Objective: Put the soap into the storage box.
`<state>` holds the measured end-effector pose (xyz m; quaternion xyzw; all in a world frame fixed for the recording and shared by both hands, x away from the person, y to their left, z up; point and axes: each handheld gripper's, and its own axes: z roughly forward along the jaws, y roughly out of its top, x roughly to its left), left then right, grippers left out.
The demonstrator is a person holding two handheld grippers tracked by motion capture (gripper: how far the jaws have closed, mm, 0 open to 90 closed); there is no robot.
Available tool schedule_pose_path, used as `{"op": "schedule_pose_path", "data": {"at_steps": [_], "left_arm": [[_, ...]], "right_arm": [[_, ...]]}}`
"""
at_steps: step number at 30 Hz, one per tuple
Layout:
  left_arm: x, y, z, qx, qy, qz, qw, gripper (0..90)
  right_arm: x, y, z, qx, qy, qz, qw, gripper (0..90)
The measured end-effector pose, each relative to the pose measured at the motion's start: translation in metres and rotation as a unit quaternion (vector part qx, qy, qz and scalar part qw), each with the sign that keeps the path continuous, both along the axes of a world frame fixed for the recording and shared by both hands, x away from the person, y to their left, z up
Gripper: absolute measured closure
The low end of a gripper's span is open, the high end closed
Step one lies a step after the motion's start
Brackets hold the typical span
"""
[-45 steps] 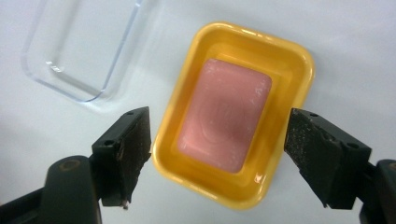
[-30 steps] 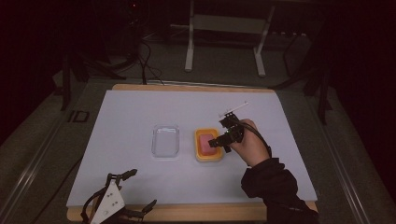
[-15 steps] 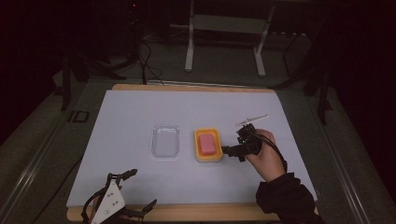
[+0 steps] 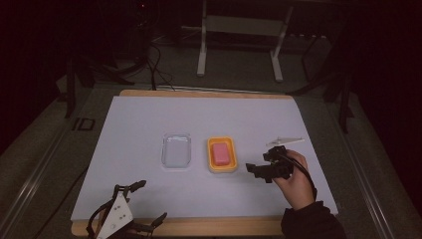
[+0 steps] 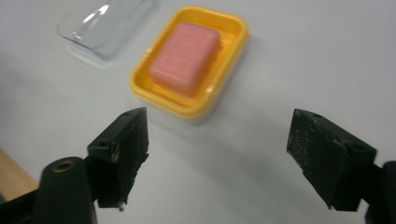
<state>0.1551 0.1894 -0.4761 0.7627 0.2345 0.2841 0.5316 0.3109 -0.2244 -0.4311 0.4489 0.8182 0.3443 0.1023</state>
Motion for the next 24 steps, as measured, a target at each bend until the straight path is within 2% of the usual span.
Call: {"op": "schedule_pose_path", "data": {"at_steps": [8, 10, 13, 14, 17, 18, 19, 21, 24], "left_arm": [[0.0, 0.0, 0.0, 0.001, 0.0, 0.0, 1.0, 0.5], [0.0, 0.0, 0.0, 0.001, 0.0, 0.0, 1.0, 0.5], [0.0, 0.0, 0.0, 0.0, 0.001, 0.001, 1.0, 0.5], [0.0, 0.0, 0.0, 0.0, 0.001, 0.001, 1.0, 0.5], [0.0, 0.0, 0.0, 0.002, 0.001, 0.0, 1.0, 0.5], [0.0, -0.001, 0.0, 0.002, 0.001, 0.0, 1.0, 0.5], [0.0, -0.001, 0.0, 0.002, 0.001, 0.001, 1.0, 0.5], [-0.001, 0.0, 0.0, 0.001, 0.002, 0.002, 1.0, 0.5], [0.0, 0.0, -0.001, 0.001, 0.003, 0.002, 1.0, 0.5]], "right_arm": [[-0.014, -0.028, -0.015, 0.017, 0.0, -0.026, 0.9995, 21.8], [-0.018, -0.034, -0.019, 0.016, -0.001, -0.032, 0.9994, 21.6], [-0.025, -0.043, -0.023, 0.017, -0.014, -0.037, 0.9991, 21.5], [-0.027, -0.045, -0.025, 0.017, -0.013, -0.035, 0.9992, 21.3], [-0.033, -0.05, -0.029, 0.003, -0.03, -0.024, 0.9993, 20.8], [-0.036, -0.051, -0.031, 0.005, -0.034, -0.023, 0.9992, 20.1], [-0.038, -0.051, -0.031, 0.005, -0.038, -0.024, 0.999, 20.1], [-0.044, -0.053, -0.033, -0.003, -0.059, -0.031, 0.9978, 19.1], [-0.049, -0.056, -0.036, 0.003, -0.063, -0.043, 0.9971, 18.3]]}}
